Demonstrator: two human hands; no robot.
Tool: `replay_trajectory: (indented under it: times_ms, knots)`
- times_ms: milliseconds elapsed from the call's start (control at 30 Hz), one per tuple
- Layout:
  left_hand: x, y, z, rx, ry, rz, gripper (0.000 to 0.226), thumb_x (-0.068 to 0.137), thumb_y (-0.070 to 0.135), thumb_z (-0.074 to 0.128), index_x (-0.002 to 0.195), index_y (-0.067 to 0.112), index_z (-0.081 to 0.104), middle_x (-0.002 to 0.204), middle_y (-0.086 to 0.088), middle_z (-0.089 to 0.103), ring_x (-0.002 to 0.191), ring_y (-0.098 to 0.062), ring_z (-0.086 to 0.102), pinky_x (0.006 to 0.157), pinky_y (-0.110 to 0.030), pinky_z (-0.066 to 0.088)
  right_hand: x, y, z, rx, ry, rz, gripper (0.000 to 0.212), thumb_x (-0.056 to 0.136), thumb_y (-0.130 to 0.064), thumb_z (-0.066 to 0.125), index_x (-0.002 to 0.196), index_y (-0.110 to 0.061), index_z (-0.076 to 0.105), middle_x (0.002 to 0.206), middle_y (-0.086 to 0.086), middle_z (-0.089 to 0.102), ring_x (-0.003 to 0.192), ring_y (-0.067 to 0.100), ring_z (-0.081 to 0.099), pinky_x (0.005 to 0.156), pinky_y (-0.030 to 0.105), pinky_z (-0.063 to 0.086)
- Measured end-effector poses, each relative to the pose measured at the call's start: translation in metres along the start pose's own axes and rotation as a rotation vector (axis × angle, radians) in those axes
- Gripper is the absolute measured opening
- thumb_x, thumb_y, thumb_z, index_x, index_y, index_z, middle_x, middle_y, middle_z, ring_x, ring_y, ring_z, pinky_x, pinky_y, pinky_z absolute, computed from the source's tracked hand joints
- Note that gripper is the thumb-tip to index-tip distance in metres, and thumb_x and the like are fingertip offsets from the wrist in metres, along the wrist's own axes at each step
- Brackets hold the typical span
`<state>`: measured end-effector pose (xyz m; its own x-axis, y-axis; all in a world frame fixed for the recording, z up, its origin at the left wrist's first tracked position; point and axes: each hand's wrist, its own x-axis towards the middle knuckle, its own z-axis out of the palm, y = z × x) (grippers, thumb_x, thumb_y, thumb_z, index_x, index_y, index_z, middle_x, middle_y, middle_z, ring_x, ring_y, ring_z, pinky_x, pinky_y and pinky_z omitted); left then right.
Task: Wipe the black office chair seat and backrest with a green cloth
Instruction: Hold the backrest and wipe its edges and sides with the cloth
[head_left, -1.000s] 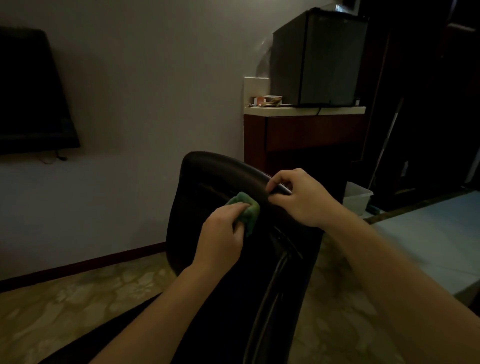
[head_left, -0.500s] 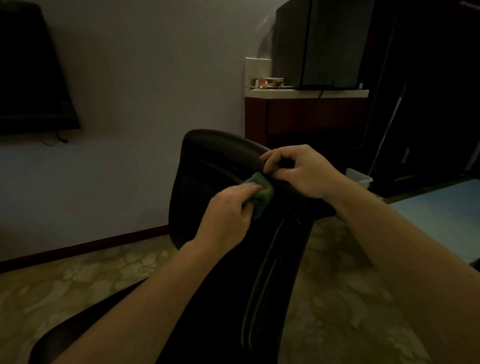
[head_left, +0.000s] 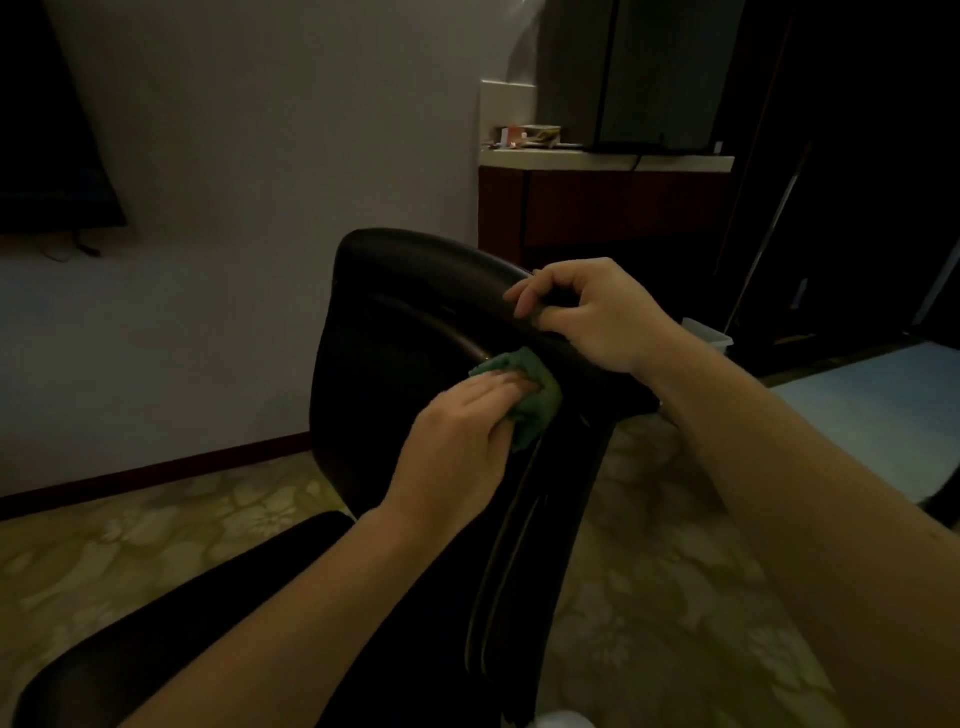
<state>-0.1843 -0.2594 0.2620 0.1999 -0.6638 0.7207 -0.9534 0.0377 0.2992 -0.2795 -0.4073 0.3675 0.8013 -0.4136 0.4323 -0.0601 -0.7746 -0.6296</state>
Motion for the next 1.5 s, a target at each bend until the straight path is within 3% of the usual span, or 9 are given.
replay_trajectory:
  times_ms: [100, 267, 367, 433, 533, 733, 900, 1200, 1500]
  knots:
    - [0.016, -0.012, -0.010, 0.007, -0.008, -0.039, 0.039, 0.093, 0.002, 0.059, 0.130, 0.012, 0.064, 0.131, -0.002, 0.065, 0.123, -0.015, 0.058, 0.109, -0.032, 0.045, 0.002, -0.001, 0.000, 0.011, 0.002, -0.001, 0.020, 0.090, 0.001, 0.061, 0.090, -0.016, 0.071, 0.109, -0.016, 0.067, 0.099, -0.012, 0.055, 0.076, 0.005, 0.040]
    - [0.046, -0.035, -0.021, -0.079, 0.012, -0.292, 0.039, 0.099, 0.012, 0.052, 0.138, 0.019, 0.055, 0.124, -0.001, 0.066, 0.106, -0.006, 0.060, 0.098, -0.026, 0.051, 0.004, 0.000, 0.000, 0.052, -0.010, -0.001, 0.022, 0.090, 0.001, 0.061, 0.088, -0.019, 0.070, 0.108, -0.014, 0.068, 0.102, -0.007, 0.059, 0.085, 0.011, 0.043]
    - [0.060, -0.044, -0.024, -0.057, 0.024, -0.342, 0.038, 0.101, 0.013, 0.050, 0.138, 0.018, 0.055, 0.118, -0.003, 0.068, 0.102, -0.012, 0.063, 0.096, -0.033, 0.054, 0.004, 0.000, -0.001, 0.084, -0.011, 0.007, 0.024, 0.089, 0.001, 0.062, 0.087, -0.021, 0.069, 0.108, -0.014, 0.069, 0.106, -0.002, 0.060, 0.093, 0.019, 0.043]
    - [0.061, -0.041, -0.024, -0.060, 0.027, -0.360, 0.036, 0.101, 0.013, 0.050, 0.136, 0.019, 0.056, 0.117, -0.002, 0.068, 0.101, -0.009, 0.062, 0.096, -0.028, 0.052, 0.005, 0.001, -0.001, 0.079, -0.009, 0.007, 0.025, 0.089, 0.001, 0.062, 0.087, -0.023, 0.069, 0.107, -0.014, 0.069, 0.106, -0.001, 0.059, 0.095, 0.022, 0.044]
    - [0.040, -0.013, -0.011, -0.074, 0.053, -0.293, 0.035, 0.099, 0.010, 0.053, 0.133, 0.017, 0.059, 0.124, -0.001, 0.066, 0.111, -0.008, 0.061, 0.102, -0.018, 0.042, 0.005, 0.003, -0.001, 0.080, 0.004, 0.022, 0.026, 0.088, 0.000, 0.064, 0.086, -0.025, 0.070, 0.109, -0.012, 0.069, 0.107, 0.004, 0.060, 0.096, 0.028, 0.047]
    - [0.012, 0.002, 0.000, -0.037, 0.036, -0.131, 0.036, 0.094, 0.006, 0.059, 0.130, 0.010, 0.062, 0.127, -0.002, 0.066, 0.119, -0.016, 0.060, 0.106, -0.027, 0.046, 0.007, 0.001, 0.001, 0.014, 0.031, 0.019, 0.022, 0.089, -0.004, 0.064, 0.095, -0.023, 0.072, 0.109, -0.016, 0.063, 0.098, -0.002, 0.056, 0.075, 0.010, 0.042]
    - [0.014, 0.007, -0.005, -0.053, 0.010, -0.153, 0.038, 0.097, 0.010, 0.055, 0.135, 0.014, 0.060, 0.131, 0.001, 0.064, 0.123, -0.013, 0.057, 0.108, -0.026, 0.044, 0.007, 0.003, 0.002, 0.017, 0.043, 0.031, 0.022, 0.088, -0.006, 0.066, 0.091, -0.027, 0.071, 0.115, -0.011, 0.063, 0.106, 0.004, 0.056, 0.079, 0.012, 0.041]
    - [0.030, 0.035, -0.013, -0.031, 0.016, -0.321, 0.021, 0.100, 0.021, 0.050, 0.113, 0.021, 0.066, 0.093, 0.008, 0.067, 0.082, -0.007, 0.063, 0.079, -0.025, 0.056, 0.014, 0.003, 0.001, 0.007, 0.028, 0.020, 0.023, 0.088, -0.001, 0.064, 0.089, -0.024, 0.070, 0.110, -0.011, 0.068, 0.105, 0.000, 0.057, 0.082, 0.011, 0.040]
    - [0.018, 0.036, -0.003, 0.165, 0.018, -0.134, 0.019, 0.094, 0.015, 0.057, 0.107, 0.018, 0.070, 0.098, 0.001, 0.073, 0.085, -0.020, 0.069, 0.072, -0.036, 0.058, 0.021, 0.009, 0.001, 0.052, 0.024, 0.014, 0.019, 0.086, 0.002, 0.064, 0.089, -0.016, 0.071, 0.106, -0.012, 0.069, 0.104, 0.000, 0.059, 0.086, 0.014, 0.044]
